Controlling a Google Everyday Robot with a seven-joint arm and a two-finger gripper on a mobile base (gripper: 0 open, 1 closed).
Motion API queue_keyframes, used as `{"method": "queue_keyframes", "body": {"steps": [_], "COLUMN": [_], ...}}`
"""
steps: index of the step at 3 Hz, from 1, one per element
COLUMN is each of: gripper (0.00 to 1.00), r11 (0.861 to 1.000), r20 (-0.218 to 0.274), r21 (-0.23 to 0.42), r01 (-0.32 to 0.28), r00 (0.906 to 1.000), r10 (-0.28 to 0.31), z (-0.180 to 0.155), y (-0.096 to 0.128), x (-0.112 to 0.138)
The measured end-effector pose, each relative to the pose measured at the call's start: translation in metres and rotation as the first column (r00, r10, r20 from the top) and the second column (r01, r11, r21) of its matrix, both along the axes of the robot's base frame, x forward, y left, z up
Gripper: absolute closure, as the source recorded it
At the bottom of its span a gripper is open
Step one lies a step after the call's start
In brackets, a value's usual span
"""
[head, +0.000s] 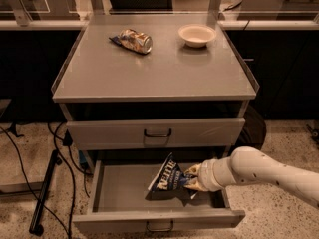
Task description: Place blue chip bag into middle drawer
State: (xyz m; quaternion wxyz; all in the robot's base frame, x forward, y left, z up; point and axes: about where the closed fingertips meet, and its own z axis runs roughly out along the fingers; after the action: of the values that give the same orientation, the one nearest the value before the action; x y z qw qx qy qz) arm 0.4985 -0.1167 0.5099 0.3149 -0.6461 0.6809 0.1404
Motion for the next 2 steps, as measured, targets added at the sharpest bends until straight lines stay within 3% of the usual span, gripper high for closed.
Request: {"method": "queue_keyframes", "body": {"steps": [2], "gripper": [1.0], "r11": [1.0], "r20": [-0.008], "r21": [-0.024], "r01": [0.006], "r00": [0.9999], "r10": [-0.006], "z": [-0.048], "y": [0.007], "x": [0.025]}}
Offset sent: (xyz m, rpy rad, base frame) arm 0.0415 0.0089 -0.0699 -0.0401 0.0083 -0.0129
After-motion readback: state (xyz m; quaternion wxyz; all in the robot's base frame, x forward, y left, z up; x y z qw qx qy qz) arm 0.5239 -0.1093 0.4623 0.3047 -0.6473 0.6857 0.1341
